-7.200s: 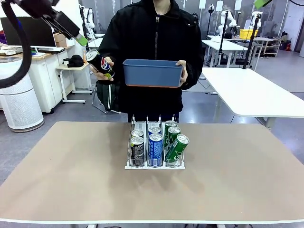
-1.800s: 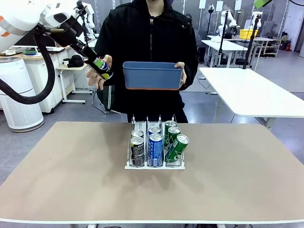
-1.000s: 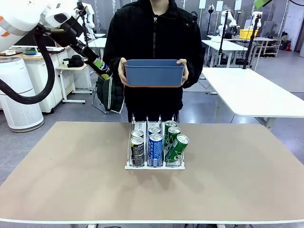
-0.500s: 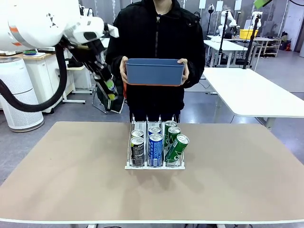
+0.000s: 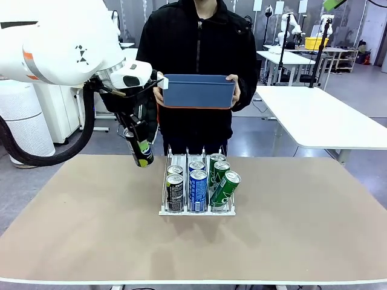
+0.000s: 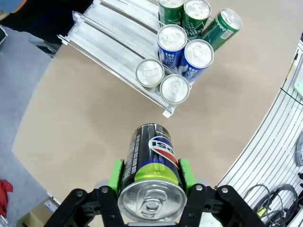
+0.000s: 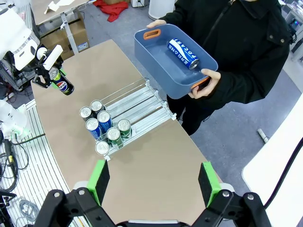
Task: Fill the beverage cans into the dispenser.
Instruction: Place the picked Pepsi coke in the line of the Automatic Can Dispenser with the same cans.
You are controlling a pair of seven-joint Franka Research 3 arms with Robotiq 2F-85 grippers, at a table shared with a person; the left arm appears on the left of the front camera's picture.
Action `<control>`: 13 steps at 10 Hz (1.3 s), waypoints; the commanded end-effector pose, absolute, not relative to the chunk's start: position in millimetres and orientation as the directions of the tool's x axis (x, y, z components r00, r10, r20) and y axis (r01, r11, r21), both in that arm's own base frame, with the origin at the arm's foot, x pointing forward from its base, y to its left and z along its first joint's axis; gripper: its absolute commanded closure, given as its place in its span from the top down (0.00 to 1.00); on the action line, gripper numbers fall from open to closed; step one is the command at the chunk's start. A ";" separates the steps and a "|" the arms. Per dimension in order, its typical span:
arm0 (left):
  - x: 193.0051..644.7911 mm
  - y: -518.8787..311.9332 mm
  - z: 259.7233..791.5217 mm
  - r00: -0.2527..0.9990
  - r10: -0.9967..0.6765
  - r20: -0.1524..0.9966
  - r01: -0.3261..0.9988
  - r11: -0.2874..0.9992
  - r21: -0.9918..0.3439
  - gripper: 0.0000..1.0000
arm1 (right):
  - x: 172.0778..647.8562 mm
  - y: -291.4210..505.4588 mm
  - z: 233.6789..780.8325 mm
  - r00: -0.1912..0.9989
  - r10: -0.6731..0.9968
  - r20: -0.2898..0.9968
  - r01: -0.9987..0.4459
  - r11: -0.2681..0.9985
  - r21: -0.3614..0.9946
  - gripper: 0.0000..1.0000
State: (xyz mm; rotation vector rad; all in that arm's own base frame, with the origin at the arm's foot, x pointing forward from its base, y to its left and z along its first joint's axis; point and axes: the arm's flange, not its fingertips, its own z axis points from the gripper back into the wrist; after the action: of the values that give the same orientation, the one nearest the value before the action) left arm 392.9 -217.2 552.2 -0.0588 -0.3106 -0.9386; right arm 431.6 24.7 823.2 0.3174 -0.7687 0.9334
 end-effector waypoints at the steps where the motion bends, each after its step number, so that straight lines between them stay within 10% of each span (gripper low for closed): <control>1: 393.0 -217.9 554.4 0.544 -0.781 0.306 0.798 0.595 0.099 0.58 | 429.3 25.2 822.1 0.367 0.602 0.709 -0.813 0.578 -0.070 1.00; 13: 362.9 -293.2 477.8 0.692 -0.663 0.286 0.698 0.715 -0.032 0.58 | 429.3 25.2 822.1 0.367 0.602 0.709 -0.813 0.578 -0.070 1.00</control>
State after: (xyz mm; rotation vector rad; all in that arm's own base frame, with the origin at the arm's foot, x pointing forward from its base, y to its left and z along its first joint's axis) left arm 360.9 -292.8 486.1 -0.0925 -0.2149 -0.7806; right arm 431.5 24.7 823.2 0.3173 -0.7688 0.9333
